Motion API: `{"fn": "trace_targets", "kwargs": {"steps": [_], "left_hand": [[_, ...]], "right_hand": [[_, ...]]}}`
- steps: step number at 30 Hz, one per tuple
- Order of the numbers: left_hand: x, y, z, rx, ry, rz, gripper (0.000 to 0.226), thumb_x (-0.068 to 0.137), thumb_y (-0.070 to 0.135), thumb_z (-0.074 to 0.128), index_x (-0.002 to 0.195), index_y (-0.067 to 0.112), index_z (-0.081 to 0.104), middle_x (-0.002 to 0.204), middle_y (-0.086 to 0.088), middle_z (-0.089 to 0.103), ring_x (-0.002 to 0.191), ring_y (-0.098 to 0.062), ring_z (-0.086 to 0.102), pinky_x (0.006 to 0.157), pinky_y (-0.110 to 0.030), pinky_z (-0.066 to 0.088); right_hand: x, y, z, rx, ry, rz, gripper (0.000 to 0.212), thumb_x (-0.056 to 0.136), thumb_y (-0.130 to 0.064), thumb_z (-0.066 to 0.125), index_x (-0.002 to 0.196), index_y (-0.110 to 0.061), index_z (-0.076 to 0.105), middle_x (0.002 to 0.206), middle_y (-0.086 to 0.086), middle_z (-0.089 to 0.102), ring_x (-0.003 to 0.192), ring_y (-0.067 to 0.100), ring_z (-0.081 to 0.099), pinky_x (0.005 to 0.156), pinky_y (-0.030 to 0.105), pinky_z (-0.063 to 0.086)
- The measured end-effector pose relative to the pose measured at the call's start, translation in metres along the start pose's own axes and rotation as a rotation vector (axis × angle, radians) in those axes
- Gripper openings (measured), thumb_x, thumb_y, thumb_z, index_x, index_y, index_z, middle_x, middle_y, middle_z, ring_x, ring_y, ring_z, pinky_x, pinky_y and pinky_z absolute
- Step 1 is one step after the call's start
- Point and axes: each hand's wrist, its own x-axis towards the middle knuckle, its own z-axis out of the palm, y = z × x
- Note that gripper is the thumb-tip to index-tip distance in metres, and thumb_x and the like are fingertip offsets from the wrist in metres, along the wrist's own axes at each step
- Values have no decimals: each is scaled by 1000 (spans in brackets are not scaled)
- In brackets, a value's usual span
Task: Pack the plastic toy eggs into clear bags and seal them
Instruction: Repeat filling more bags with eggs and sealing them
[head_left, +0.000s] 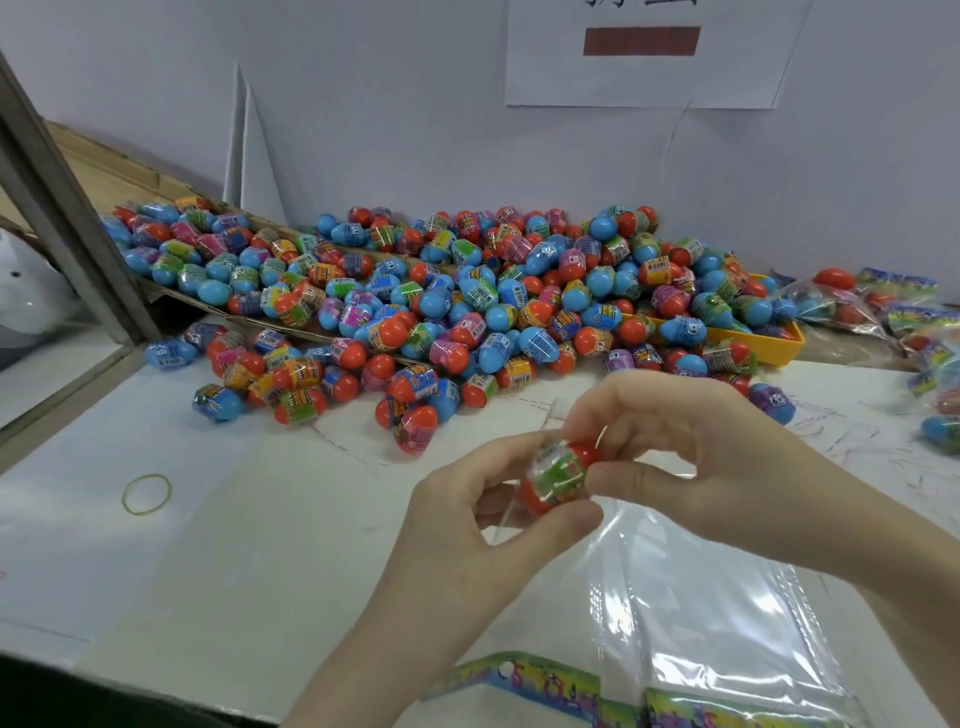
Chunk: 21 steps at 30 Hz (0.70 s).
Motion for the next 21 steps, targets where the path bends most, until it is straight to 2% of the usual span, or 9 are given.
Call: {"fn": "trace_targets", "kwargs": {"steps": [4,6,9,13,15,17,18,19,21], "left_hand": [[1,-1,2,37,-7,22,33,59,35,76,89,49,68,82,11,71,75,-1,65,71,-8,47],[1,-4,1,26,19,6,29,60,33,76,87,41,70,84,13,72,78,-1,66,71,-9,47],[1,-6,1,29,19,-19,31,61,31,74,91,37,68,84,14,72,77,-1,66,72,-10,47],[2,-6,-1,-104,-2,-44,33,61,33,84,91,31,71,61,-1,64,51,-10,51,51,-17,42],[3,-10,-3,-147,14,-82,35,58,32,78,91,24,71,66,-13,65,56,-18,54,53,-19,43],[3,-17,-6,-170,48,-102,39,53,29,73,91,19,70,77,-7,72,66,-19,67,61,-19,50],[4,-21,-7,-187,81,-116,41,52,26,73,92,17,69,80,-3,74,70,-18,70,62,-18,52],[5,-25,-9,-209,116,-135,40,53,23,72,92,15,68,82,-1,74,72,-17,71,62,-17,53],[7,-31,-10,-236,160,-170,41,53,24,70,94,16,67,85,1,74,76,-16,71,63,-16,52]], "right_hand": [[4,-3,4,-16,12,-1,20,70,-10,74,82,-25,67,76,-3,68,70,7,64,70,29,53],[4,-3,4,89,51,35,20,67,-9,75,81,-21,67,76,0,70,67,14,67,66,31,55],[5,-2,6,144,11,76,19,68,-7,74,82,-16,66,74,1,72,65,18,68,65,29,57],[8,1,10,261,-99,145,16,85,-8,58,97,-19,56,71,8,72,65,15,67,64,23,54],[7,3,10,282,-232,176,18,91,-14,49,105,-25,52,77,8,71,70,13,66,67,22,54],[9,3,11,209,-338,160,19,92,-24,47,108,-34,50,83,5,71,80,17,65,75,28,54],[13,3,11,143,-289,100,18,89,-32,48,106,-38,51,83,2,71,81,18,65,75,30,54],[21,5,11,63,-135,21,16,85,-37,51,100,-40,53,80,0,71,76,18,66,70,29,54],[43,19,9,-42,310,-101,7,83,-31,56,88,-35,58,71,0,69,61,10,62,56,21,52]]}}
